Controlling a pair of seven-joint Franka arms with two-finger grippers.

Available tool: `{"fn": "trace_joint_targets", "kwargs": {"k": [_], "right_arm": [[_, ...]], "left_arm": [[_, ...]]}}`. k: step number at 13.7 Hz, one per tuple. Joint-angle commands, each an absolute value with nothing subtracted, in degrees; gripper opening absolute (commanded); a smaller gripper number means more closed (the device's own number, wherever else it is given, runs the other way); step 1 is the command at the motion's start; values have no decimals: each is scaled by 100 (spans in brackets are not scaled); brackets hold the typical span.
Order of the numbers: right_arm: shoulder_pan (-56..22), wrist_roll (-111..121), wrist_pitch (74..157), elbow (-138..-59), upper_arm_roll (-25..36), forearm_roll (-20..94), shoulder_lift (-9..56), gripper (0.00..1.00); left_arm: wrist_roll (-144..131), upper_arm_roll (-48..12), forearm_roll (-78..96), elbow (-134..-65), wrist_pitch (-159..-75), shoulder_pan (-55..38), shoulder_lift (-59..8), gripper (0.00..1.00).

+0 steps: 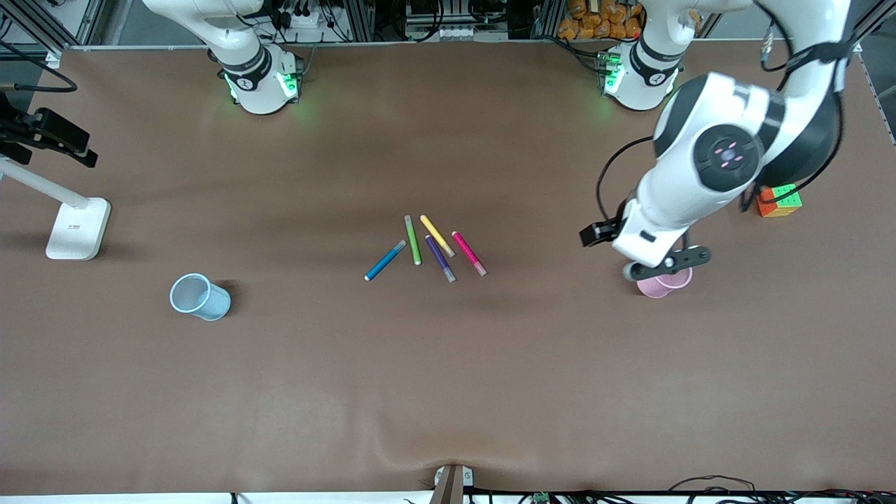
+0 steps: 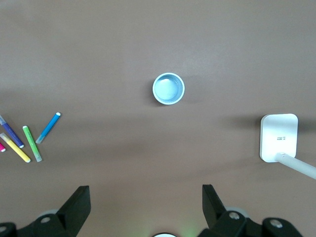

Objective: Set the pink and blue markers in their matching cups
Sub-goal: 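Move the left gripper out toward the pink cup, then move the left gripper over the pink marker in the cluster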

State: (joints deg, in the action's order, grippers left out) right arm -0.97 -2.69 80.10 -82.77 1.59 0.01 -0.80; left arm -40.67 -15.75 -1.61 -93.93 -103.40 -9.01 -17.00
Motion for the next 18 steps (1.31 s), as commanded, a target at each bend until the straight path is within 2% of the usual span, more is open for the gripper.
{"fn": "trace_joint_targets", "kwargs": {"k": [1,12,18], "right_arm": [[-26,-211,7998,-8191,132,79,-18,100],[106,-202,7937,-8200,141,70,53,100],[105,-193,7901,-8200,141,62,571,100]], "left_arm": [[-4525,-1591,-220,-9325,-10599,-1010,-1968,100],[-7337,-1600,-211,-9316,-11469,-1888,-2785,100],[-7891,-1600,-246,-9308,-12242,-2346,-3189,100]]}}
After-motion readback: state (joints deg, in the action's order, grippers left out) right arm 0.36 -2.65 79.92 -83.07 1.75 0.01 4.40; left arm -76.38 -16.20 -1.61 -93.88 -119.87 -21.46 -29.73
